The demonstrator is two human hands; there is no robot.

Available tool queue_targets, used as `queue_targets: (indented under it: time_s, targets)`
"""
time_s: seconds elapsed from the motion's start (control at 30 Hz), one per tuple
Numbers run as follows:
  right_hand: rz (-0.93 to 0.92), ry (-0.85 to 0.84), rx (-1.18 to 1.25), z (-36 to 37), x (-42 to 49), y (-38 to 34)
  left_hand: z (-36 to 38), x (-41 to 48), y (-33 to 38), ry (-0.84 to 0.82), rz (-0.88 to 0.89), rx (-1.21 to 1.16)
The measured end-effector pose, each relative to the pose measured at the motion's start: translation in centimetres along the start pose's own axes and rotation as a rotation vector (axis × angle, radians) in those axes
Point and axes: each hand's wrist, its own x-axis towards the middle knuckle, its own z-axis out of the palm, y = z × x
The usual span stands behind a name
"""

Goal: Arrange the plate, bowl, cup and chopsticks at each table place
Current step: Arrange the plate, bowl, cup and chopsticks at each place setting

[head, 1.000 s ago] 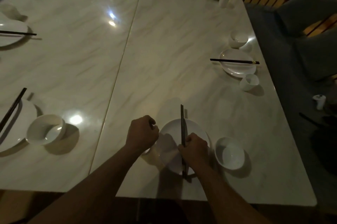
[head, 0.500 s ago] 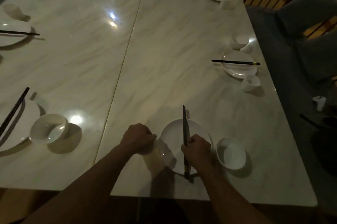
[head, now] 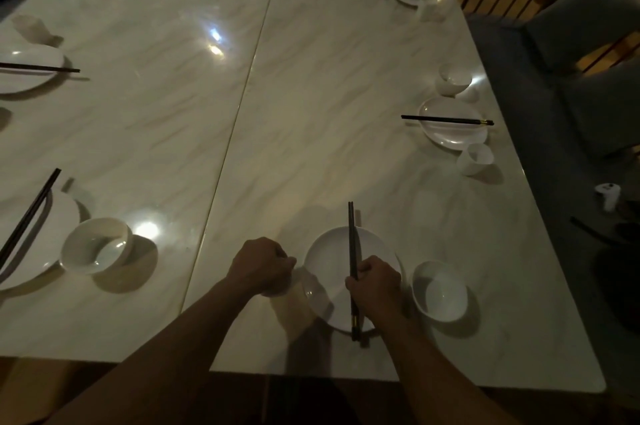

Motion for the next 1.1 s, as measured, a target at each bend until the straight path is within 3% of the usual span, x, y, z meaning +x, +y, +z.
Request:
queue_targets:
  time_s: [0.8,1.1]
  targets:
    - [-0.002,-0.014,0.004,-0.3,0.0,-0.2,0.3,0.2,0.5,0.015,-0.024,0.080]
    - [-0.092,-0.071,0.041,-3.8,-0.5,-1.0,0.1,0.5,2.3,0.044,0.011,0.095]
